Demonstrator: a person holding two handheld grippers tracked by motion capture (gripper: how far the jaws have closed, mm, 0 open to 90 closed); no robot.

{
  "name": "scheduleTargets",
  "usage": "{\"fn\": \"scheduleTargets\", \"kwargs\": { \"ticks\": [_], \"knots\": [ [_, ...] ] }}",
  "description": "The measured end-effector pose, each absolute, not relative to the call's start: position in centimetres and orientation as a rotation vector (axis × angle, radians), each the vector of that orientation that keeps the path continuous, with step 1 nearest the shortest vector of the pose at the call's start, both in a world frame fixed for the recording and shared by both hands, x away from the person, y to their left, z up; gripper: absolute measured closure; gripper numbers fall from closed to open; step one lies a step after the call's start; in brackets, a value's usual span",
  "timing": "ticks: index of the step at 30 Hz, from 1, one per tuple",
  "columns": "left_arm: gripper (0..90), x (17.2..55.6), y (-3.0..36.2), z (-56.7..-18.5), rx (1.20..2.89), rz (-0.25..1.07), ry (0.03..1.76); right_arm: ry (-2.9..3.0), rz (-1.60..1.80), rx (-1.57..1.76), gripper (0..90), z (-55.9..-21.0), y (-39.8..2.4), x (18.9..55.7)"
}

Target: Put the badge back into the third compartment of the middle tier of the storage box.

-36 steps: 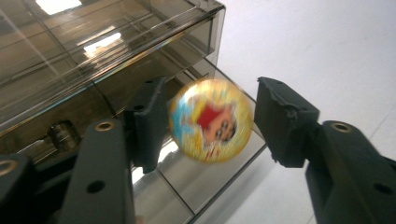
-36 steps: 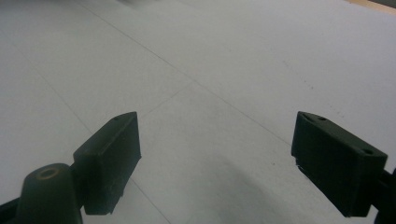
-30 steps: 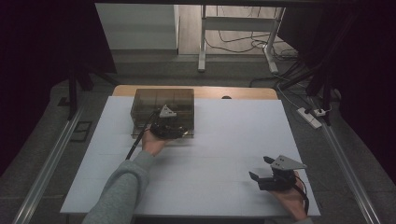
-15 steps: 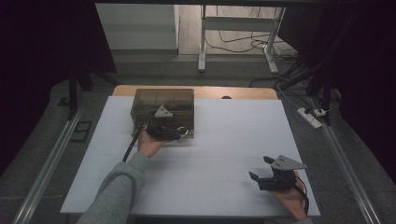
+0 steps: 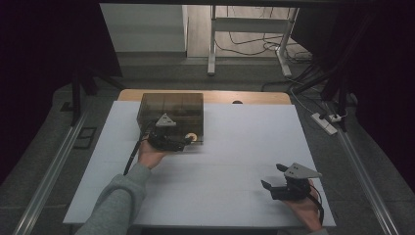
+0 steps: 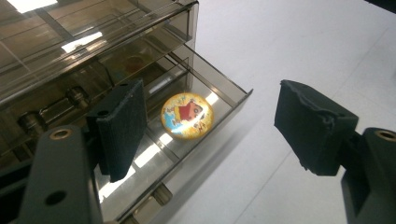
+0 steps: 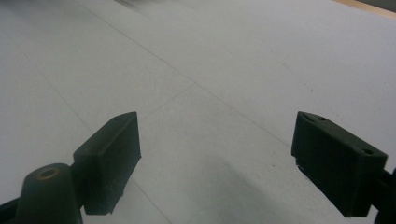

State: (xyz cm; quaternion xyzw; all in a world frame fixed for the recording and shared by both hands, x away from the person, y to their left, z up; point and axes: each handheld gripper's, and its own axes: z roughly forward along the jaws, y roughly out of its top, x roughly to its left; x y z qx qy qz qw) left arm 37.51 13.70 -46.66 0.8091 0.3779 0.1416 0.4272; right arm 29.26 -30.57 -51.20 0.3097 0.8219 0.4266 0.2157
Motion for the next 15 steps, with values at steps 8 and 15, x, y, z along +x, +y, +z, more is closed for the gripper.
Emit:
{"fn": "scheduleTargets", "kwargs": {
  "ticks": [8,15],
  "knots": [
    [24.8,35.8,14.7,-46.4,2.024,0.351,0.922,2.276,1.183,0.857,15.2,-51.2,-30.6,29.2],
    [24.5,33.9,16.0,-46.2,2.013,0.332,0.919,2.277,1.178,0.855,15.2,-51.2,-30.6,29.2]
  ]
}}
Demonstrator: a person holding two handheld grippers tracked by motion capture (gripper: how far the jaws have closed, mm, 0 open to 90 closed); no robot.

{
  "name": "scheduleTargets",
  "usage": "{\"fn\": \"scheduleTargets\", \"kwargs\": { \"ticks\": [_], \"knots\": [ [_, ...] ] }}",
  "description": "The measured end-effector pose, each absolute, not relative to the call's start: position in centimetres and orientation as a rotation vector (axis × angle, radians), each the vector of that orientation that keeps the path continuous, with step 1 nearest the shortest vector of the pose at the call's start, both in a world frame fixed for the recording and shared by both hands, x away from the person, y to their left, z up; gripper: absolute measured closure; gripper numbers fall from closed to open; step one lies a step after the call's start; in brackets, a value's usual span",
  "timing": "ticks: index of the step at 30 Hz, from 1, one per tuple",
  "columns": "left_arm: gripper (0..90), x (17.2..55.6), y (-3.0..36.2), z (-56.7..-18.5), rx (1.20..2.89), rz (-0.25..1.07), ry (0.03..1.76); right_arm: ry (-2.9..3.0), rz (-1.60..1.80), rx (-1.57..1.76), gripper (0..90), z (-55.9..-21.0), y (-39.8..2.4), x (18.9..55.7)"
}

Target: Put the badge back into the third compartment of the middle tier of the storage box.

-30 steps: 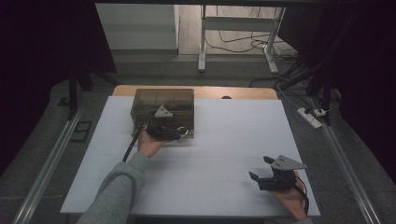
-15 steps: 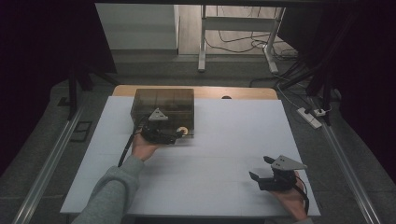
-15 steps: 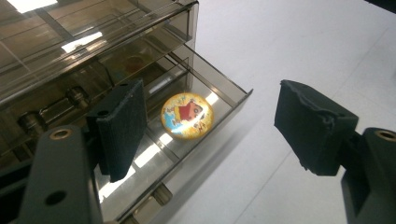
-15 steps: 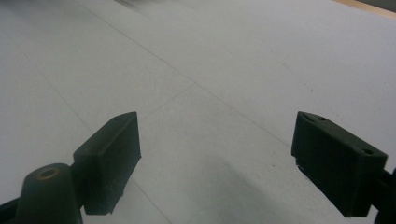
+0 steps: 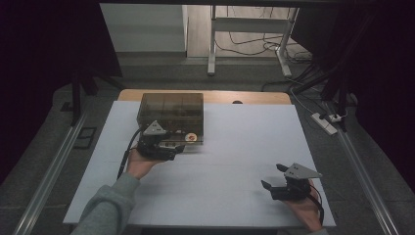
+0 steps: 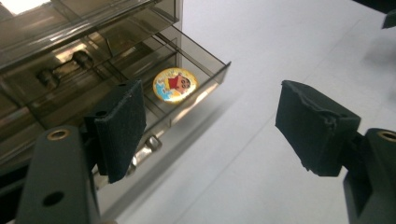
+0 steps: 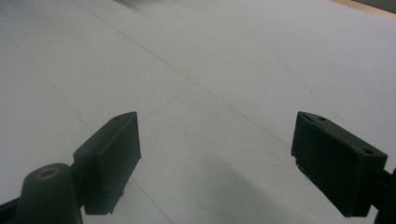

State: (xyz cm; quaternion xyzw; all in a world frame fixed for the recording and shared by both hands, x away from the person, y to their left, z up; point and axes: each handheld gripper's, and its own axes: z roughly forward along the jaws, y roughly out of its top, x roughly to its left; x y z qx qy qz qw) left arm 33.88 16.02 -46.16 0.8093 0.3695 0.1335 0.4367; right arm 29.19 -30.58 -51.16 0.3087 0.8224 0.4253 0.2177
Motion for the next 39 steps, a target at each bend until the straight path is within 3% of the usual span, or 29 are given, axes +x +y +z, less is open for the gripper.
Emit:
{"fn": "scheduleTargets", "kwargs": {
  "ticks": [16,39],
  "knots": [
    [23.4,29.1,18.8,-46.9,2.001,0.336,0.891,2.280,1.184,0.851,15.2,-51.2,-30.6,29.1],
    [22.1,23.2,22.1,-51.7,2.060,0.354,0.941,2.288,1.188,0.841,15.2,-51.1,-30.7,29.1]
  ]
}}
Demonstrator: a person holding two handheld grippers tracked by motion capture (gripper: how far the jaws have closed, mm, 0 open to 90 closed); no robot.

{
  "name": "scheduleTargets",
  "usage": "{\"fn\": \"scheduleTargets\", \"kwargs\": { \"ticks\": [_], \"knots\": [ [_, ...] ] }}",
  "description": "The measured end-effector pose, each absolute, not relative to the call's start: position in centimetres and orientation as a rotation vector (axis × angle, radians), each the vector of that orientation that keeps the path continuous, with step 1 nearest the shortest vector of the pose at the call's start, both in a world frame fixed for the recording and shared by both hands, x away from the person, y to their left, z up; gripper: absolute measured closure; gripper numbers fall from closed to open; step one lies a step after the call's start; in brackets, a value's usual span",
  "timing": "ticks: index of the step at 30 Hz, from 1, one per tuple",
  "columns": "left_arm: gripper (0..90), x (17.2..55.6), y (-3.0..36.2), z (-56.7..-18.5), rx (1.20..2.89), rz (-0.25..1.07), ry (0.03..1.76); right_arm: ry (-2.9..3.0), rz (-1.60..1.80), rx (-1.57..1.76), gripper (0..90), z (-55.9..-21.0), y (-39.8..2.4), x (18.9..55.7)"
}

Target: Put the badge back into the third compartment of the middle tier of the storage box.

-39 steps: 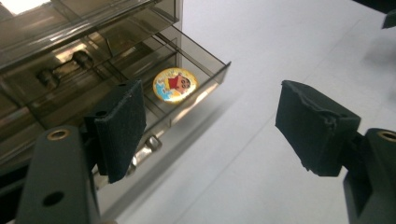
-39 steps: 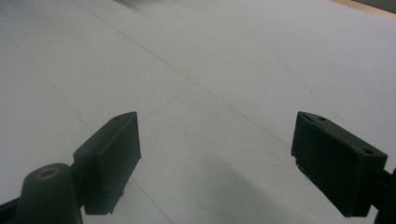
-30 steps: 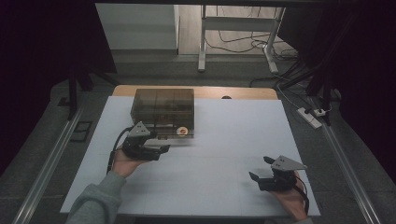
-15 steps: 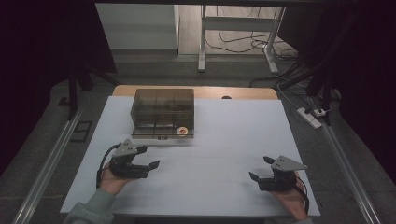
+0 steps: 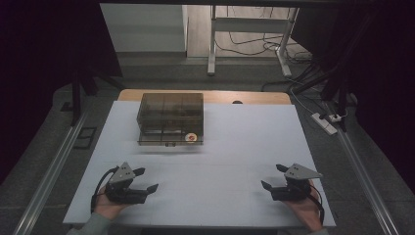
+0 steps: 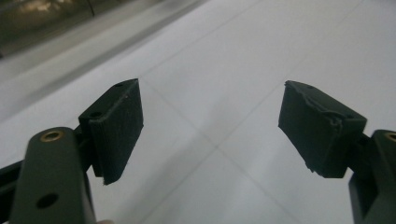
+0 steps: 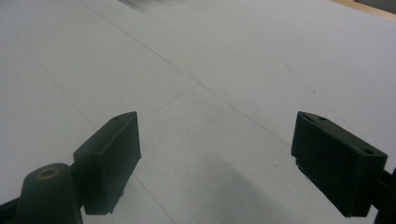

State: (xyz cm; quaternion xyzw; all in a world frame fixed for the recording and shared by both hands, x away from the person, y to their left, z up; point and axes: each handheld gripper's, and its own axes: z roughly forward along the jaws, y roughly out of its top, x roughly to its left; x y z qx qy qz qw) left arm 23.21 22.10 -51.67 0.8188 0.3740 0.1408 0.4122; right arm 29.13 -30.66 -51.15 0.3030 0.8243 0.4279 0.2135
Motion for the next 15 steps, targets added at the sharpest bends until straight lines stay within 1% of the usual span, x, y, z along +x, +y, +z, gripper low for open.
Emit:
{"fn": "scheduleTargets", "kwargs": {
  "ticks": [15],
  "knots": [
    [21.7,23.15,22.40,-52.07,2.052,0.348,0.948,2.298,1.185,0.829,15.5,-51.19,-30.71,29.16]
  ]
}}
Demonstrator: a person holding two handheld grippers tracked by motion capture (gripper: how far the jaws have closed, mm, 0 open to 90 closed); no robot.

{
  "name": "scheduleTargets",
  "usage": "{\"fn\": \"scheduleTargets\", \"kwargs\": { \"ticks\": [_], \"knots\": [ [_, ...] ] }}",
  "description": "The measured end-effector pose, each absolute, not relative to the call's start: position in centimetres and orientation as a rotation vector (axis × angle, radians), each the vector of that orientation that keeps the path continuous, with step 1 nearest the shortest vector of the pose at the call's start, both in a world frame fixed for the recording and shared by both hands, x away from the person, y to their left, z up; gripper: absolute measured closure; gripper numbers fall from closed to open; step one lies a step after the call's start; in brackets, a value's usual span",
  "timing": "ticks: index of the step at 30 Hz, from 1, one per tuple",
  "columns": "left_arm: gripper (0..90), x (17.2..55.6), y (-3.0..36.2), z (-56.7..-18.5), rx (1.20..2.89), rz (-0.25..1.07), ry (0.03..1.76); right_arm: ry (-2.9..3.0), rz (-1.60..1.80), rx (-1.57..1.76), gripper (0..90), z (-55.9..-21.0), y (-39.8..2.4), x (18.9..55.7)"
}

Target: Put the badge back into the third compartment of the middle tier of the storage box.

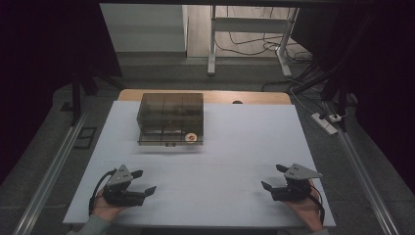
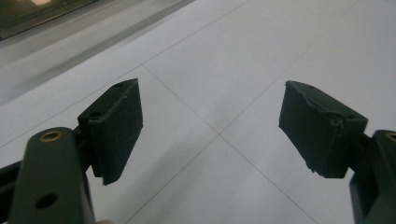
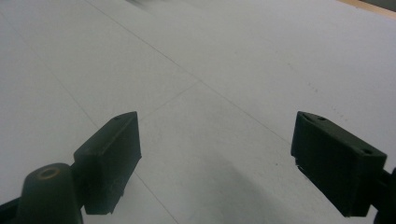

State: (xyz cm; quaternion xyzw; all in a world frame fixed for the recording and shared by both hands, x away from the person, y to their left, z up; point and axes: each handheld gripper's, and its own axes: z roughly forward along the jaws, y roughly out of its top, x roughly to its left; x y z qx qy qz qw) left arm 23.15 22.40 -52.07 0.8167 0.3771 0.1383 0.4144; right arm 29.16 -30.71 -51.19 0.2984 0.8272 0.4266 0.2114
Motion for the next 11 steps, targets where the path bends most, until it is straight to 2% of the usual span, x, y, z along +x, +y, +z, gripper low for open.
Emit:
{"fn": "scheduleTargets", "kwargs": {
  "ticks": [11],
  "knots": [
    [20.4,23.26,22.40,-51.99,2.049,0.356,0.951,2.313,1.172,0.811,15.6,-51.19,-30.61,29.10]
  ]
}}
